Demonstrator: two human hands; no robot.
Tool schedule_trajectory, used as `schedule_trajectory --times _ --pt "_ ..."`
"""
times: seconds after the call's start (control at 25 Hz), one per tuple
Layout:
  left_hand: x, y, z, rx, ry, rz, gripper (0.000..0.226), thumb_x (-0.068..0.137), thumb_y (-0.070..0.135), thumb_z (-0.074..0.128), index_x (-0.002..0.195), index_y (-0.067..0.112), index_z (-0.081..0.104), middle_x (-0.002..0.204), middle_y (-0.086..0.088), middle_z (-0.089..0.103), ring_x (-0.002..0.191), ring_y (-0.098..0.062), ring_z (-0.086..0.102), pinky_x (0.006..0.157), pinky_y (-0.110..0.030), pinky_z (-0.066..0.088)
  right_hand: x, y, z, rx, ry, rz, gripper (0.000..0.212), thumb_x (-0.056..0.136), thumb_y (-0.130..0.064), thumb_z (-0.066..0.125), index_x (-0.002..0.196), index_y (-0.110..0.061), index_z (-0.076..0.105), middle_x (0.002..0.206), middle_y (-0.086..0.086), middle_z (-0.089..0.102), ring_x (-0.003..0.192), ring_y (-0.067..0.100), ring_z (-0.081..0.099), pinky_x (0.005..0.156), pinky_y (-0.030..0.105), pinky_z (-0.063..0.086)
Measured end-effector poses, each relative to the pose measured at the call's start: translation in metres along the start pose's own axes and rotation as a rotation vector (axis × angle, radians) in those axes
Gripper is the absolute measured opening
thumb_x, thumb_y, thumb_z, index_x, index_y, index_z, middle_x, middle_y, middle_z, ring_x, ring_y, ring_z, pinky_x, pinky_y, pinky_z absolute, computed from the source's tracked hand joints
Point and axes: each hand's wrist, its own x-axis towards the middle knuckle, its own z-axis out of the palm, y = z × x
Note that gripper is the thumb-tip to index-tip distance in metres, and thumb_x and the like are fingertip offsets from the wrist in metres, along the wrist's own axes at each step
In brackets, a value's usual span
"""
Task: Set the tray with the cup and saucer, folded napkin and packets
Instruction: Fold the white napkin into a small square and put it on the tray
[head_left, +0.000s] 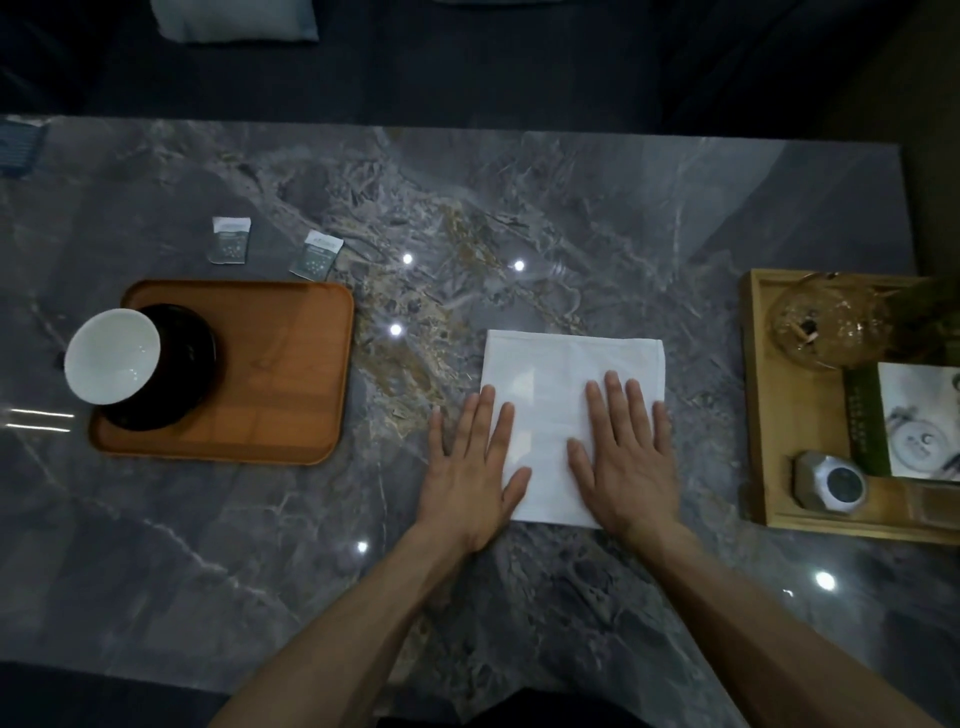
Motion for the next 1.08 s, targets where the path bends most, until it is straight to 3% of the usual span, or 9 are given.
schedule_trajectory --times 0.08,0.2,0.36,0.44,0.56,0.64,0.76,0.96,1.08 --pt "0.007 -0.007 -0.012 -0.018 0.051 0.022 0.066 0.097 0.054 0.026 0.151 0.017 0.025 0.159 -0.013 0.024 0.145 -0.029 0.023 0.116 -0.061 0.002 0.005 0.004 -0.01 0.027 0.019 -0.005 0.065 0.099 -0.054 0.023 0.155 -0.022 0.012 0.164 0.005 0.012 0.15 0.024 0.009 0.12 0.046 0.01" --pt "0.041 -0.024 -0.041 -0.092 0.127 0.034 0.044 0.094 0.045 0.036 0.127 0.022 0.052 0.122 -0.006 0.056 0.114 -0.026 0.052 0.107 -0.052 0.024 0.031 0.018 -0.035 0.093 0.083 -0.02 0.053 0.097 -0.046 0.04 0.144 -0.023 0.038 0.152 0.005 0.04 0.137 0.026 0.035 0.109 0.047 0.029" --pt "0.101 -0.037 -0.078 -0.211 0.038 0.007 0.049 0.087 0.04 0.059 0.132 0.021 0.049 0.122 -0.009 0.053 0.111 -0.028 0.05 0.092 -0.042 0.041 0.075 0.041 -0.067 0.096 -0.065 0.004 0.072 0.089 -0.048 0.061 0.149 -0.026 0.028 0.156 0.002 0.03 0.143 0.027 0.024 0.114 0.049 0.026" --pt "0.122 -0.043 -0.089 -0.171 -0.083 0.05 0.055 0.08 0.042 0.067 0.129 0.024 0.05 0.123 -0.008 0.049 0.111 -0.028 0.051 0.084 -0.04 0.045 0.089 0.048 -0.079 0.036 -0.139 -0.052 0.074 0.083 -0.048 0.069 0.146 -0.029 0.034 0.152 0.002 0.035 0.137 0.029 0.033 0.107 0.05 0.037" --pt "0.144 -0.045 -0.099 -0.09 -0.197 0.045 0.057 0.073 0.046 0.074 0.12 0.025 0.05 0.12 -0.006 0.053 0.107 -0.028 0.056 0.076 -0.037 0.042 0.104 0.054 -0.09 -0.039 -0.161 -0.122 0.07 0.075 -0.043 0.078 0.136 -0.031 0.045 0.135 0.003 0.048 0.117 0.028 0.05 0.087 0.042 0.047" --pt "0.152 -0.042 -0.1 -0.095 -0.231 0.039 0.055 0.07 0.046 0.077 0.112 0.025 0.049 0.116 -0.005 0.056 0.103 -0.028 0.057 0.074 -0.036 0.042 0.11 0.053 -0.091 -0.034 -0.173 -0.106 0.066 0.073 -0.042 0.08 0.128 -0.032 0.045 0.123 0.003 0.055 0.104 0.027 0.055 0.076 0.036 0.042" --pt "0.159 -0.042 -0.104 -0.136 -0.296 0.039 0.049 0.067 0.041 0.081 0.098 0.026 0.046 0.109 -0.003 0.058 0.097 -0.026 0.057 0.073 -0.036 0.045 0.115 0.053 -0.09 -0.067 -0.221 -0.091 0.057 0.074 -0.047 0.078 0.118 -0.034 0.044 0.112 0.001 0.064 0.095 0.023 0.049 0.075 0.037 0.038" --pt "0.16 -0.044 -0.105 -0.129 -0.32 0.109 0.034 0.072 0.038 0.078 0.097 0.024 0.058 0.102 0.0 0.057 0.093 -0.022 0.055 0.067 -0.034 0.042 0.118 0.055 -0.09 -0.098 -0.264 -0.036 0.058 0.072 -0.054 0.077 0.118 -0.026 0.055 0.117 0.004 0.056 0.112 0.028 0.048 0.085 0.043 0.043" --pt "0.154 -0.048 -0.102 -0.128 -0.256 0.164 0.029 0.077 0.035 0.071 0.099 0.021 0.057 0.104 -0.002 0.055 0.097 -0.024 0.053 0.066 -0.033 0.035 0.116 0.057 -0.086 0.0 -0.259 -0.008 0.051 0.072 -0.047 0.079 0.107 -0.026 0.049 0.112 0.003 0.06 0.094 0.022 0.051 0.078 0.04 0.047"
